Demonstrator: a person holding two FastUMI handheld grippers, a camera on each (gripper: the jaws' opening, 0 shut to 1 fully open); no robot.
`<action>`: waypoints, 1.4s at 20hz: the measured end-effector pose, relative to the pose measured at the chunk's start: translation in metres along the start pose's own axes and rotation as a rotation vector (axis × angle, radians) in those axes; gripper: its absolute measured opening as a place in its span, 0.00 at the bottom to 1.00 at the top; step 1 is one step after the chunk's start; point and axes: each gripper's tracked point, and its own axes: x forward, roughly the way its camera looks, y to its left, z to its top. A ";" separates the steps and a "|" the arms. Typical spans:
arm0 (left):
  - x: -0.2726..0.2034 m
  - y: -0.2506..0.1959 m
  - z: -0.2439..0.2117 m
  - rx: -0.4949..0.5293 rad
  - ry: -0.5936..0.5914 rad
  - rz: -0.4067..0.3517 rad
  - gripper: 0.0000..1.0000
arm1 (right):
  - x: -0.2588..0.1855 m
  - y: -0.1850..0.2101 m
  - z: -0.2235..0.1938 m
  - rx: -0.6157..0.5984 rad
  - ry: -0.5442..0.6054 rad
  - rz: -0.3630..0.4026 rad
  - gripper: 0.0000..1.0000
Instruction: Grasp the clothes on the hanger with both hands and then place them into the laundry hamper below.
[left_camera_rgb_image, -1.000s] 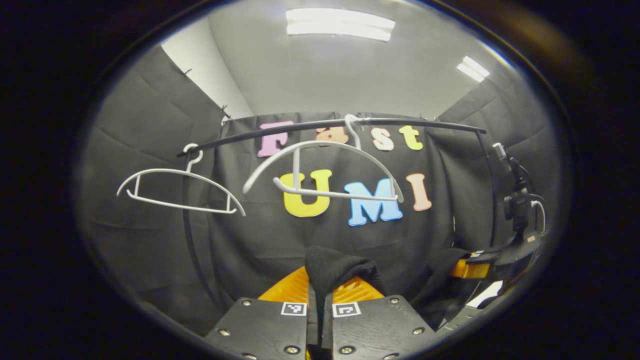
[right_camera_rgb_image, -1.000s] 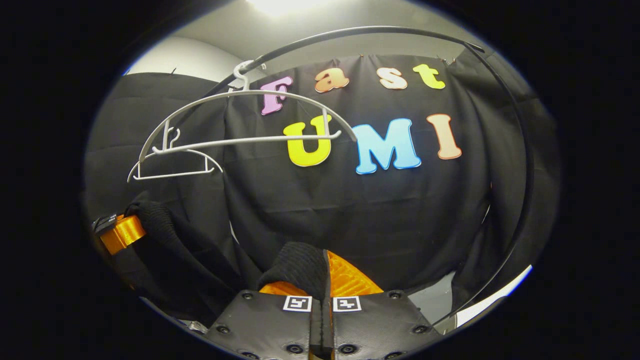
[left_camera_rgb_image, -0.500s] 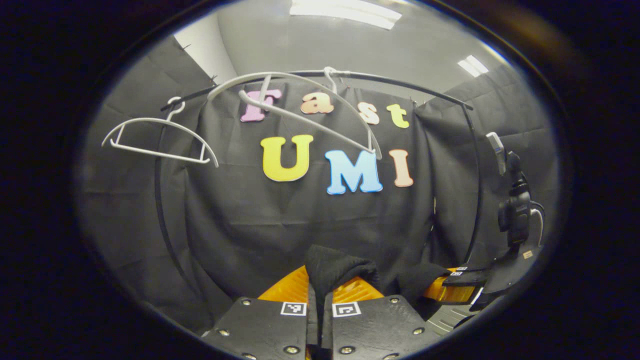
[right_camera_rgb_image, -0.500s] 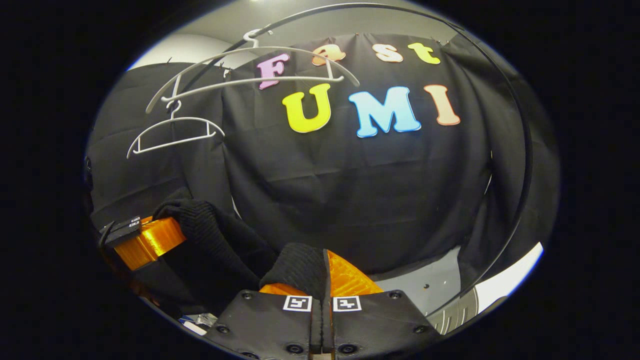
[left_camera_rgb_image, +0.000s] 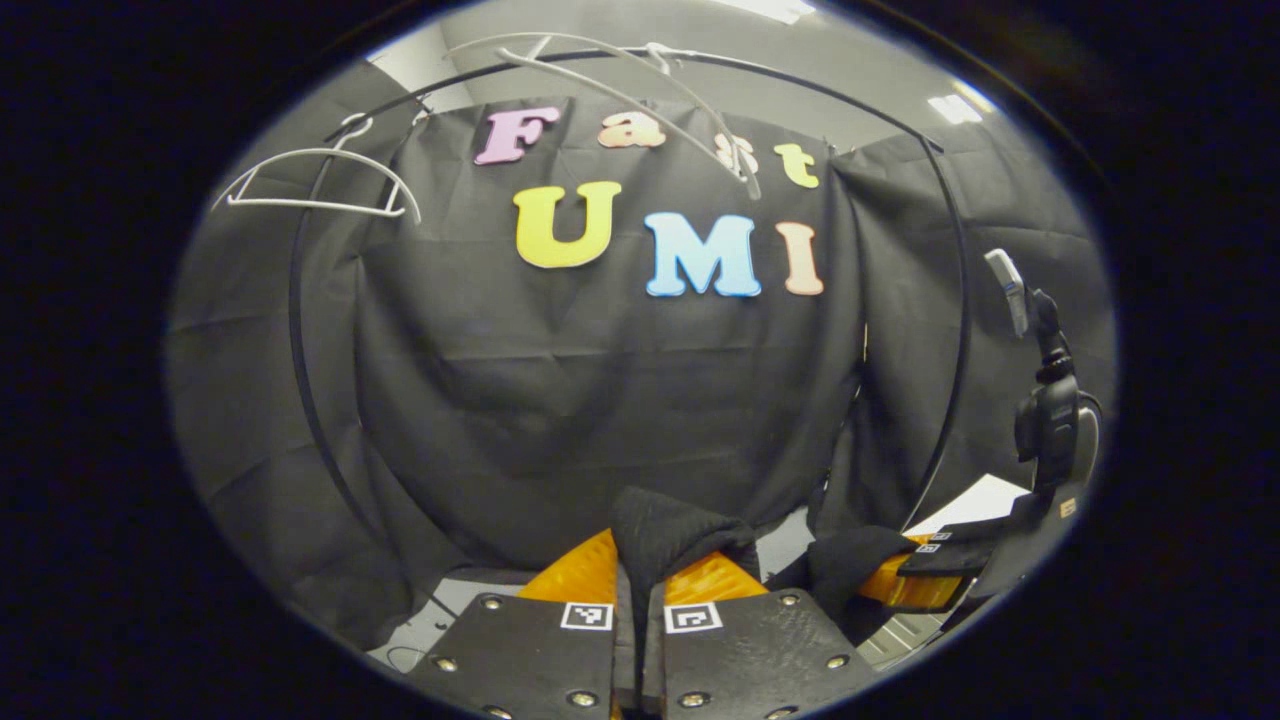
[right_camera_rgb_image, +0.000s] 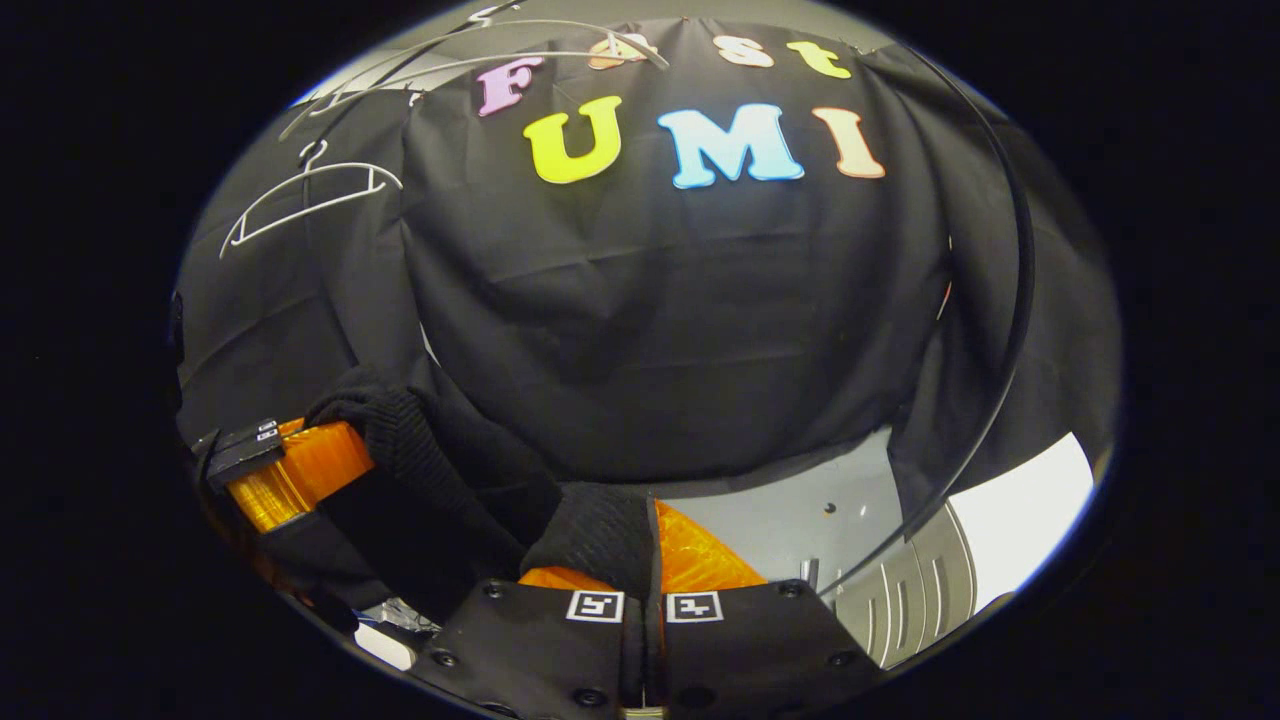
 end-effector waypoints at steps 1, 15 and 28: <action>0.005 0.000 -0.013 0.004 0.025 -0.003 0.03 | 0.004 -0.001 -0.008 -0.001 0.020 -0.007 0.02; 0.003 0.029 -0.173 0.006 0.365 0.040 0.04 | 0.019 -0.029 -0.108 -0.074 0.263 -0.112 0.05; -0.016 0.034 -0.234 0.043 0.561 0.044 0.10 | 0.009 -0.035 -0.135 -0.123 0.366 -0.137 0.16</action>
